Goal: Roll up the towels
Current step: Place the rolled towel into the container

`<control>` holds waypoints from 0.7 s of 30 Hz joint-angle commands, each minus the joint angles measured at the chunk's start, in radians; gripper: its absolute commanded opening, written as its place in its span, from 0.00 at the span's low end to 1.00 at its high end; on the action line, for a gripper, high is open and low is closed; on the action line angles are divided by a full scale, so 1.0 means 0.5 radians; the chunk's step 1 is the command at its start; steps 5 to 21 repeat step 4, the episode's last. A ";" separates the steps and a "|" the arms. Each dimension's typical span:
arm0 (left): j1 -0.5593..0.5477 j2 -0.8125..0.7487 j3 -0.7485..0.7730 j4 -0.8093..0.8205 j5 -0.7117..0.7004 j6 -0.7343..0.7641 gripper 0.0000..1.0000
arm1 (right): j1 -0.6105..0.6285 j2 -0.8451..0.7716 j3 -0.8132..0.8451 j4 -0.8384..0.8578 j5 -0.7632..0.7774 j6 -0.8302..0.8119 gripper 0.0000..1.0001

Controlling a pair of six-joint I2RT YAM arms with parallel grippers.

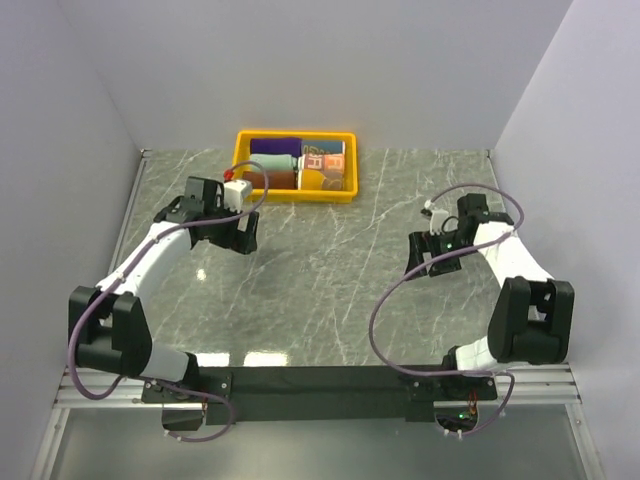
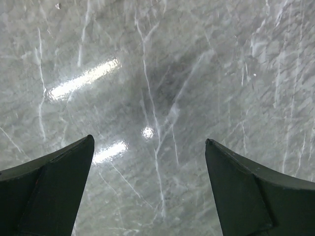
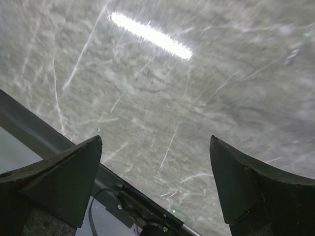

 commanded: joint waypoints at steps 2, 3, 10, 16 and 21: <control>0.001 -0.092 0.002 0.067 -0.013 -0.103 0.99 | 0.061 -0.172 -0.061 0.164 0.051 0.033 0.96; -0.002 -0.098 0.008 0.079 -0.016 -0.106 0.99 | 0.061 -0.181 -0.061 0.173 0.042 0.037 0.96; -0.002 -0.095 0.018 0.061 -0.016 -0.085 1.00 | 0.061 -0.187 -0.058 0.176 0.036 0.037 0.96; -0.002 -0.095 0.018 0.061 -0.016 -0.085 1.00 | 0.061 -0.187 -0.058 0.176 0.036 0.037 0.96; -0.002 -0.095 0.018 0.061 -0.016 -0.085 1.00 | 0.061 -0.187 -0.058 0.176 0.036 0.037 0.96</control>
